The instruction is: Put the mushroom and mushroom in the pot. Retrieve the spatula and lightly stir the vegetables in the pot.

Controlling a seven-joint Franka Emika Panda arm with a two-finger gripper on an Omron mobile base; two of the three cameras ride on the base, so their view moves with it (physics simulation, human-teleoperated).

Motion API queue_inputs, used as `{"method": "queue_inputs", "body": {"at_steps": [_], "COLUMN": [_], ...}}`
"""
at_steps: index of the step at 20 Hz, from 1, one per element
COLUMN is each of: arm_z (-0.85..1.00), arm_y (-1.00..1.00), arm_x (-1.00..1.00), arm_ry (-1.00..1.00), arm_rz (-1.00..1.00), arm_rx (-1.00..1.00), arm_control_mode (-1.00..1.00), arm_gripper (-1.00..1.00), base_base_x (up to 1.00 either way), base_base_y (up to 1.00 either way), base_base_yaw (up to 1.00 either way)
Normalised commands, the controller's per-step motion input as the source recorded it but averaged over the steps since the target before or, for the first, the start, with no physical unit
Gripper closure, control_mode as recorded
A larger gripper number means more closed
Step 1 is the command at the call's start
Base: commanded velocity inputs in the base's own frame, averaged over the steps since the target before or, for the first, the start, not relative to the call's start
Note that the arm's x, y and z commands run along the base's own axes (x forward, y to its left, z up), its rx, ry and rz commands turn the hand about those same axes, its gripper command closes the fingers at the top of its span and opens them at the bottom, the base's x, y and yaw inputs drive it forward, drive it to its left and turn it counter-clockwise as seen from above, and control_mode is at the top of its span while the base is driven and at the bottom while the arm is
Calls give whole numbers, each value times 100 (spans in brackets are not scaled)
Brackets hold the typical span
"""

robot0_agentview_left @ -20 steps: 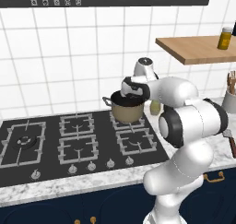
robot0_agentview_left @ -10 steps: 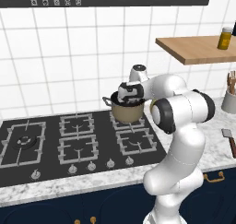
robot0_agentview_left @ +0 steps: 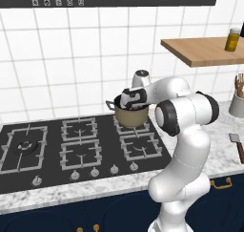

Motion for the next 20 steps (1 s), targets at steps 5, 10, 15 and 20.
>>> {"method": "queue_inputs", "body": {"at_steps": [5,10,15,20], "arm_z": [12,39,57,20], "arm_y": [0,0,-1,-49], "arm_x": [0,0,-55,-100], "arm_ry": [0,0,-8,-16], "arm_rz": [0,0,0,-6], "arm_rx": [0,0,0,3], "arm_control_mode": [-100,-100,-100,-100], "arm_gripper": [-100,-100,-100,-100], "base_base_x": [0,0,0,0], "base_base_y": [0,0,0,0], "base_base_yaw": [0,0,0,0]}}
